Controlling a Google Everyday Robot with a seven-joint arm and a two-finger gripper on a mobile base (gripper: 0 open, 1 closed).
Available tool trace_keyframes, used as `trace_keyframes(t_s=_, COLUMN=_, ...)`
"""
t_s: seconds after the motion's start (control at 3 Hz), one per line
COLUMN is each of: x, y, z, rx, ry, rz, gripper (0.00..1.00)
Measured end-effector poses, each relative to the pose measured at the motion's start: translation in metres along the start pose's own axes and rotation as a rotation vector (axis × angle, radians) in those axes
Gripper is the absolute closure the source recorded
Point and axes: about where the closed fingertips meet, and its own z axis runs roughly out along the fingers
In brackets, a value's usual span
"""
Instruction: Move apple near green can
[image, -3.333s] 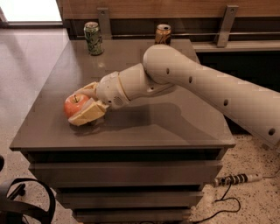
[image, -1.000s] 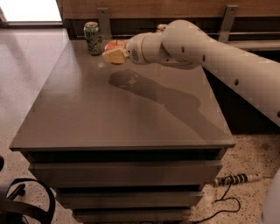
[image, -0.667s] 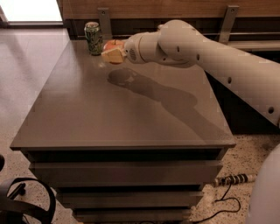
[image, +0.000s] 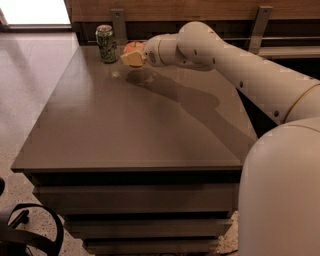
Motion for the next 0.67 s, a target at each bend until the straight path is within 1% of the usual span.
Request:
trace_keyframes(t_s=0.33, x=-0.002, y=-0.030, z=0.020, rx=0.008, ry=-0.011, rz=-0.001, gripper=1.00)
trace_keyframes(t_s=0.67, x=-0.003, y=-0.048, z=0.041, rx=0.009, ry=0.002, rz=-0.008, gripper=1.00)
